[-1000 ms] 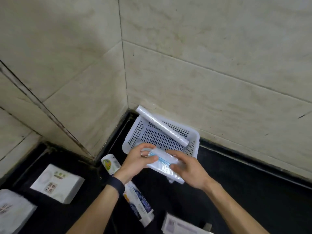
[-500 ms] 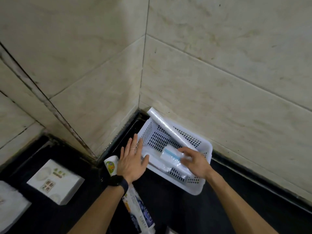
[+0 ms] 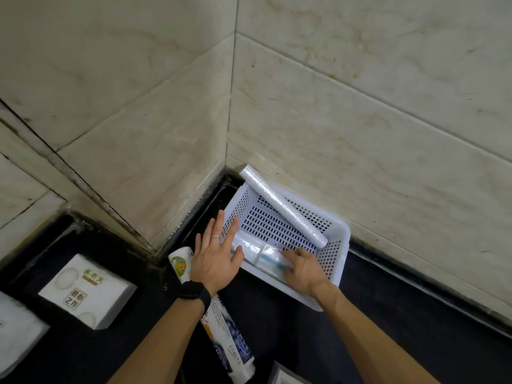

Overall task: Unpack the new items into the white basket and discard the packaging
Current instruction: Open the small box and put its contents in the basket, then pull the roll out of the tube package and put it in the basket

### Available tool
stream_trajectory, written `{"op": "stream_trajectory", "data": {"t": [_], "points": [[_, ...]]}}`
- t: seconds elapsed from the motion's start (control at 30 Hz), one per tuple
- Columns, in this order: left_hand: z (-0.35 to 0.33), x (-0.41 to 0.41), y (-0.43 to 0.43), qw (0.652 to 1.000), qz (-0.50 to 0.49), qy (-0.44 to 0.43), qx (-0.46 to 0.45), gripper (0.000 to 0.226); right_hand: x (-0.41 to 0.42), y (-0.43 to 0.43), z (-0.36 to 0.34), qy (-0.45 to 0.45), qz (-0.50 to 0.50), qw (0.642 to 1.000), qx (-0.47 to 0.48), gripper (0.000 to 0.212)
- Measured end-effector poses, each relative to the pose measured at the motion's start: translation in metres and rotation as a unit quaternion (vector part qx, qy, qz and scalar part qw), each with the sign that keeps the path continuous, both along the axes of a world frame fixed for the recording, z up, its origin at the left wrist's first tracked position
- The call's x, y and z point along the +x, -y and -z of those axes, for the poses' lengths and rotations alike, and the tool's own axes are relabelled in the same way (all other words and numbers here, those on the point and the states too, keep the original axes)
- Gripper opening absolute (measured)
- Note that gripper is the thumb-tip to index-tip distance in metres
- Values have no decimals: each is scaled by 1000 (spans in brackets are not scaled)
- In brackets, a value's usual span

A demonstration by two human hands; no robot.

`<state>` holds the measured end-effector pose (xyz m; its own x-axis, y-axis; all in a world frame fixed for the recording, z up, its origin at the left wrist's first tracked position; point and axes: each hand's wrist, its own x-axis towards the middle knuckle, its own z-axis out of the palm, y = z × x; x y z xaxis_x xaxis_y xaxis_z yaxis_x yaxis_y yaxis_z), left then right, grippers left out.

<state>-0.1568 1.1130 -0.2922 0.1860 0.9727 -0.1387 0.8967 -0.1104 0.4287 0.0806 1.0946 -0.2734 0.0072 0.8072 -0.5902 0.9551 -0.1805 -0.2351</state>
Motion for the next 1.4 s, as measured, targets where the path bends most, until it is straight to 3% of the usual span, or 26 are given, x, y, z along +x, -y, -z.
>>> {"op": "stream_trajectory", "data": {"t": [0.33, 0.47, 0.63, 0.77, 0.9, 1.1, 1.27, 1.4], "points": [[-12, -3, -6, 998, 14, 3, -61, 53, 9, 17, -15, -83, 66, 990, 92, 47], [-34, -13, 8, 997, 10, 69, -9, 47, 8, 46, -26, -107, 69, 973, 193, 39], [-33, -35, 66, 990, -78, 106, 54, 45, -9, 109, -31, -95, 66, 955, 273, 42], [-13, -45, 113, 999, 24, 11, 23, 62, -22, 144, -20, -27, 31, 965, 260, 56], [-5, -37, 139, 971, 205, -119, 13, 80, -24, 156, -11, 8, 2, 977, 215, 66], [-3, -30, 121, 914, 312, -253, 49, 55, -21, 161, -7, 22, -11, 980, 196, 69], [-7, -30, 111, 890, 356, -275, 81, 41, -24, 161, -13, 20, -8, 985, 172, 68], [-27, -34, 120, 928, 303, -215, 30, 52, -22, 157, -22, -24, 8, 991, 132, 63]]}}
